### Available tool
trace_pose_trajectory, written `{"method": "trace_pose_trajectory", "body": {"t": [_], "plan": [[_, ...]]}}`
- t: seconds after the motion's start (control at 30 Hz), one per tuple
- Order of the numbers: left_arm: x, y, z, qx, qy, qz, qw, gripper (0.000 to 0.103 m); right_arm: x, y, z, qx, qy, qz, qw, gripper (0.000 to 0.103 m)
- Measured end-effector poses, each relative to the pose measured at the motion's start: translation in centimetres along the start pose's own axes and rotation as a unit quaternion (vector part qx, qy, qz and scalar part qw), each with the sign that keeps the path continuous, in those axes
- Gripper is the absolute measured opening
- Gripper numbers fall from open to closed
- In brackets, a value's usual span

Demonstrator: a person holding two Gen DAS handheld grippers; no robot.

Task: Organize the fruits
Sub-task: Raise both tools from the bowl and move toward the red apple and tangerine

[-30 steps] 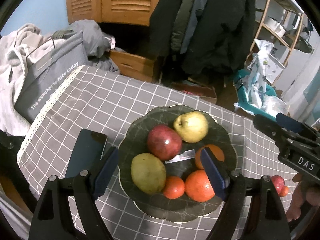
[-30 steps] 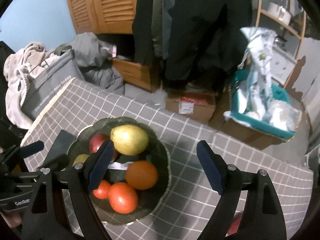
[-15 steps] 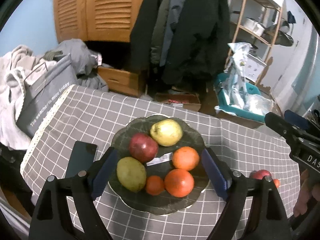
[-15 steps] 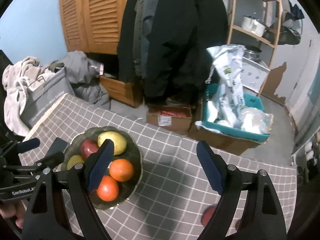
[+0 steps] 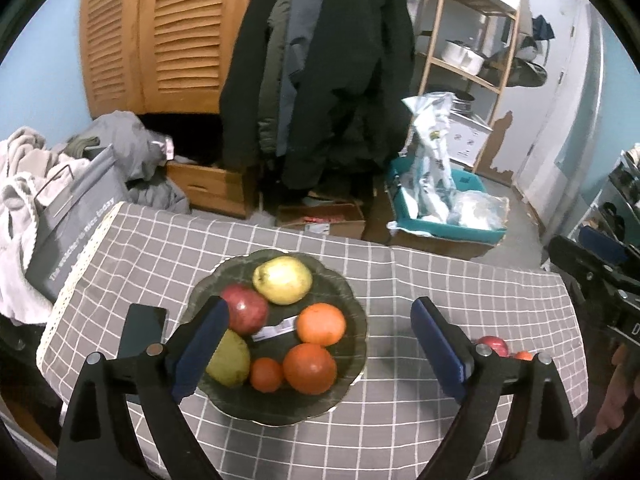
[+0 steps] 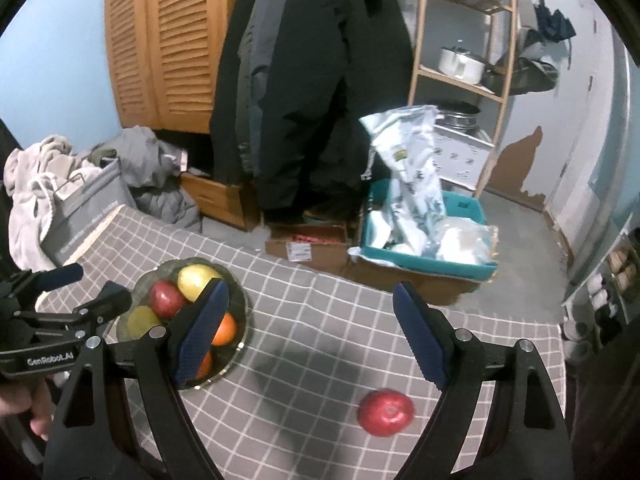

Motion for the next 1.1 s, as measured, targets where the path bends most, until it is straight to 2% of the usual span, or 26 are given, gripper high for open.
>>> {"method": "trace_pose_trajectory", "body": {"t": [0.17,0.6,1.1], "plan": [[-0.9,-1.9,0.0,0.017,-0.01,-0.008,0.9998,0.1,-2.0,-2.0,-0.6,0.01,-0.011,-0.014,1.0,0.085],[-1.7,-6.8,-0.2,0.047,-0.015,-0.037,0.9981,0.102,-5.2,-7.2,-3.5,0.044,-0.018,-0.044,0.998,0.085],[-0.1,-13.7,-2.4,0.095,0.019,-0.069,0.993,0.102,-6.5,-13.5,-7.9,0.092,-0.001,-0.079,0.993,0.085]]}}
Point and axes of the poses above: each gripper's, at about its wrist camera, not at the fingertips, and x roughly the way its jaws point, y to its left, z to its top, the point moved 6 cm from there along x, roughly the way its jaws point, and after that the axes turned 8 degrees about -x, right-handed, at the moved point
